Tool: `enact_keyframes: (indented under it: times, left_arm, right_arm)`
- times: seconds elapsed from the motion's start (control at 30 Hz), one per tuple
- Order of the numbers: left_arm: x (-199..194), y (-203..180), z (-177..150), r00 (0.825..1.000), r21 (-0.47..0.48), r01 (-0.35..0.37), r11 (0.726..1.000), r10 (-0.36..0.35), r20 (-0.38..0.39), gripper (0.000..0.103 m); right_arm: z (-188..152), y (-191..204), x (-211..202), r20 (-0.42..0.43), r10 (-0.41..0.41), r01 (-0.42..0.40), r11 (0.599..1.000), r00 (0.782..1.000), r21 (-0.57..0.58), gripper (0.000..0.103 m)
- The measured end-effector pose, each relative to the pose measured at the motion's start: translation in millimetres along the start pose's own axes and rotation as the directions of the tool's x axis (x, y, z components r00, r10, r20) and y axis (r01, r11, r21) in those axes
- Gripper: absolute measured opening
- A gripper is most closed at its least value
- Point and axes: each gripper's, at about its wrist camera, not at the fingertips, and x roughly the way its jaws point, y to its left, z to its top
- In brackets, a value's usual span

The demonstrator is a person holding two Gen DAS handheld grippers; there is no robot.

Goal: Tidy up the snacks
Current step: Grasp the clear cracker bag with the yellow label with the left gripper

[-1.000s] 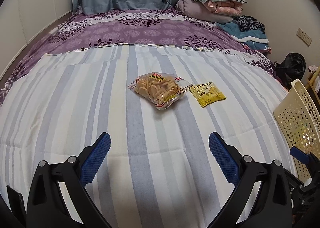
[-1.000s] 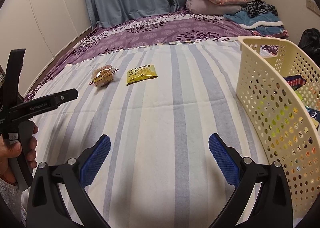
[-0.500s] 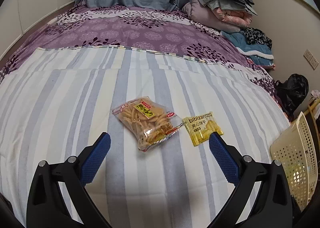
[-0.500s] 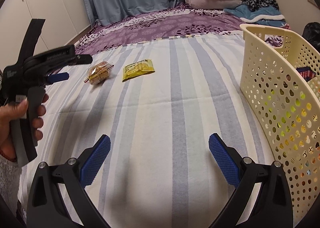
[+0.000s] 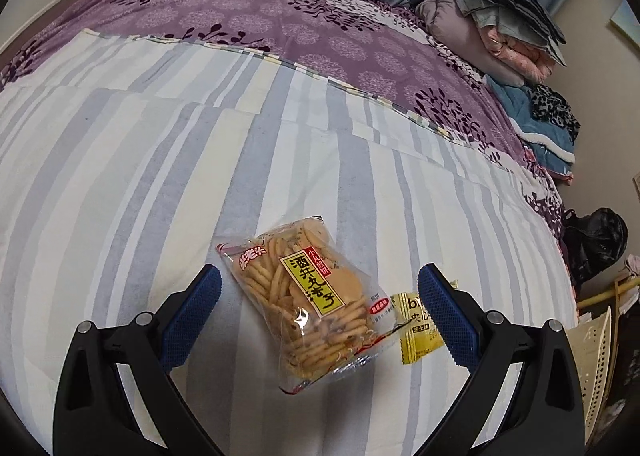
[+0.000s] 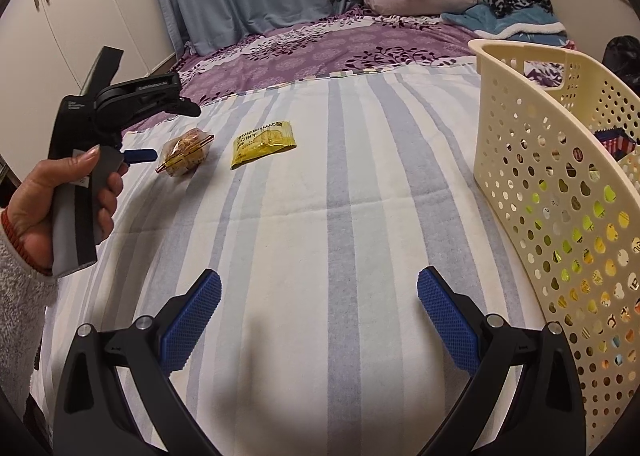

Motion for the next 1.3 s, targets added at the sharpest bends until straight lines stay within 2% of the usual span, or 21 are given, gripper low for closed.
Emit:
enact_keyframes:
  times: [0.4, 0.63, 1.0, 1.1, 1.17, 1.3]
  left_arm:
    - [26.1, 2.6, 2.0, 0.999, 0.013, -0.045, 0.999, 0.046, -0.029, 0.1]
    - [23.5, 4.4, -4.4, 0.999, 0.083, -0.035, 0.996, 0.036, -0.015, 0.1]
    - [10.7, 25.5, -15.2, 0.998, 0.155, -0.056, 0.986, 0.053, 0.024, 0.1]
    - [9.6, 28.5, -15.9, 0.998, 0.183, -0.063, 0.981, 0.056, 0.039, 0.093]
    - [8.9, 27.0, -16.0, 0.996, 0.221, -0.082, 0.972, 0.072, 0.052, 0.074]
    - [7.7, 23.5, -17.7, 0.994, 0.293, -0.101, 0.951, 0.082, 0.076, 0.072]
  right_arm:
    - [3.0, 8.5, 5.8, -0.011, 0.0, 0.0, 1.0, 1.0, -0.018, 0.098]
    - [5.0, 16.5, 7.2, -0.012, 0.001, -0.001, 0.999, 1.0, -0.035, 0.098]
    - [5.8, 24.8, 10.1, -0.019, 0.005, -0.006, 0.999, 1.0, -0.054, 0.098]
    - [6.2, 28.1, 12.6, -0.024, 0.007, -0.009, 0.998, 1.0, -0.062, 0.098]
    - [6.9, 29.8, 14.4, -0.028, 0.007, -0.009, 0.998, 1.0, -0.068, 0.098]
    - [6.6, 30.1, 17.7, -0.038, 0.016, -0.018, 0.998, 0.999, -0.062, 0.098]
